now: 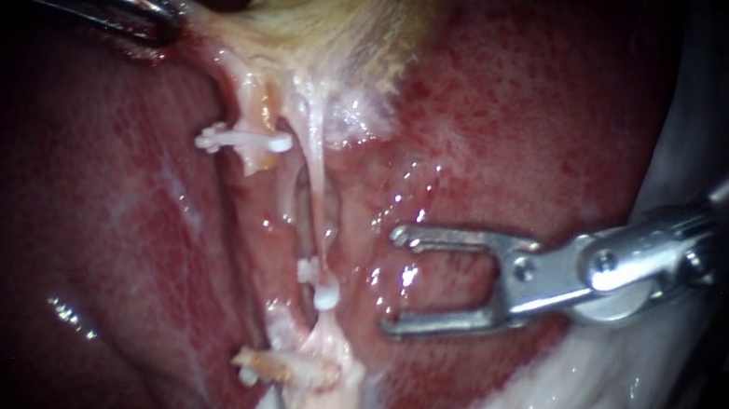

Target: Going back first clip right tube

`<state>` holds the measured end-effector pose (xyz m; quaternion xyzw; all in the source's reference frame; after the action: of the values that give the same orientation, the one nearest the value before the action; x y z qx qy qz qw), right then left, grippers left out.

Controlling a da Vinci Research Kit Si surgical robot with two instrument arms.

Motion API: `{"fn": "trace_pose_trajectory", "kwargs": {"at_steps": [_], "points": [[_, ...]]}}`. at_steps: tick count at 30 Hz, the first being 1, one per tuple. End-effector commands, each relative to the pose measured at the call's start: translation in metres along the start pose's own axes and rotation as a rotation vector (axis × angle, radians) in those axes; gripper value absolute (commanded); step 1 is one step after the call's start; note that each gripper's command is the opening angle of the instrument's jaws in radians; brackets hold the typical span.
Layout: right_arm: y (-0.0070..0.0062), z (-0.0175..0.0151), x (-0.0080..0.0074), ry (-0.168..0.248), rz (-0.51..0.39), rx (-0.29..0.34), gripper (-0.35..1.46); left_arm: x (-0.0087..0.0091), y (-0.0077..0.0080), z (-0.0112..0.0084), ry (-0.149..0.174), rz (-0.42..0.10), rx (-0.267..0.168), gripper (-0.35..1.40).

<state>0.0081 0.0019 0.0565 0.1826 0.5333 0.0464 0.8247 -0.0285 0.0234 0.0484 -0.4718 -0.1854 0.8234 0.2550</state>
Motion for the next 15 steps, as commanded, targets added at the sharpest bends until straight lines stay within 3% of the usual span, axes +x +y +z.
{"fn": "trace_pose_trajectory", "kwargs": {"at_steps": [1,7,12,15], "points": [[0.0001,-0.0006,0.0001,0.001,-0.003,-0.002,0.5,0.0,0.0,0.0001,0.0,0.0,0.001,-0.35],[0.0009,-0.0028,0.0005,-0.006,-0.01,-0.022,0.5,-0.0009,0.0004,0.0013,0.001,-0.008,0.002,-0.35],[0.0009,-0.0031,0.0004,-0.007,-0.008,-0.022,0.5,-0.0023,0.0009,0.0034,0.005,-0.017,-0.014,-0.35],[0.0009,-0.0032,0.0004,-0.007,-0.009,-0.022,0.5,-0.0035,0.0008,0.0052,-0.01,-0.021,-0.026,-0.35]]}}
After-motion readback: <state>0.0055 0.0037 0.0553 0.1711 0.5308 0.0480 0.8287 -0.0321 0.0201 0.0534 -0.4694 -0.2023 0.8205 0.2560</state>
